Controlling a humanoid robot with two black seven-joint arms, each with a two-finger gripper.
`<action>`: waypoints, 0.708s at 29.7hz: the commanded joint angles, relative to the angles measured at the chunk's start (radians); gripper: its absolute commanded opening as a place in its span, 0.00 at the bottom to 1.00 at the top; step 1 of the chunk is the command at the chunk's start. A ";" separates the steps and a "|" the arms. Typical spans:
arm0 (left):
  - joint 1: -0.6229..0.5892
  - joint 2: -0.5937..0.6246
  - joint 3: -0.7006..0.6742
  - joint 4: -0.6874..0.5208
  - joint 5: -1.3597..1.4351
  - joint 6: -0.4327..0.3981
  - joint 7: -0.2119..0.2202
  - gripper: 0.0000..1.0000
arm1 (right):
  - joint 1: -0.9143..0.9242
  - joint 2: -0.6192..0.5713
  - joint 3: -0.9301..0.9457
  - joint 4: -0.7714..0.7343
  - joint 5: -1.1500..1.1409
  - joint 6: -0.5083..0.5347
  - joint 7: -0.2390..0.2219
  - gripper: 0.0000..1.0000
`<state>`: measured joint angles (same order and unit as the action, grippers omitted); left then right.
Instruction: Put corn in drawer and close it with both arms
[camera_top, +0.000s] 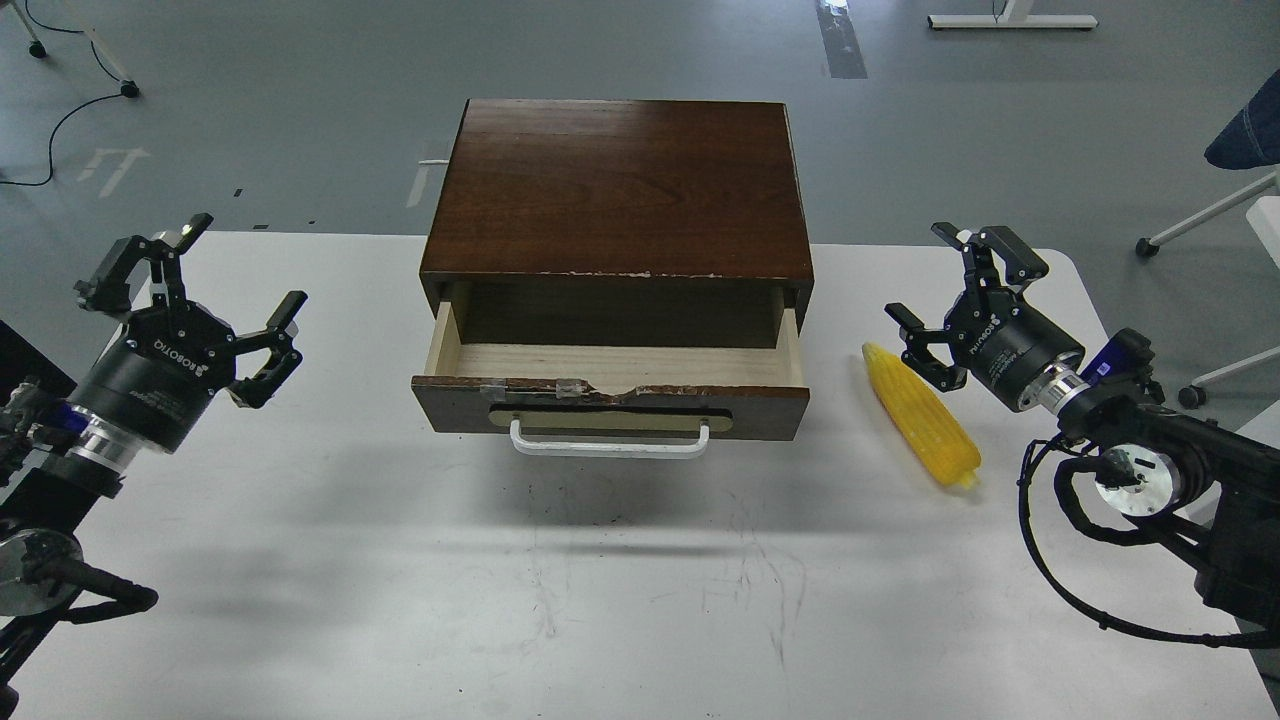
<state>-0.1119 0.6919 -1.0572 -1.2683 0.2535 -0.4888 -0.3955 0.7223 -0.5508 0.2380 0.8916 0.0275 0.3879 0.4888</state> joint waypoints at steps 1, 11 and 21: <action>0.008 -0.003 -0.004 0.000 0.032 0.000 -0.005 1.00 | -0.001 -0.001 0.000 0.000 0.000 -0.001 0.000 1.00; 0.006 -0.003 -0.012 -0.002 0.039 0.000 -0.003 1.00 | 0.011 -0.020 -0.012 0.001 -0.021 0.011 0.000 1.00; 0.004 0.000 -0.006 -0.002 0.098 0.000 -0.006 1.00 | 0.120 -0.147 -0.028 0.026 -0.328 0.039 0.000 1.00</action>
<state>-0.1061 0.6914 -1.0531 -1.2686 0.3400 -0.4888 -0.3998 0.7965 -0.6568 0.2172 0.9002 -0.1386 0.4145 0.4888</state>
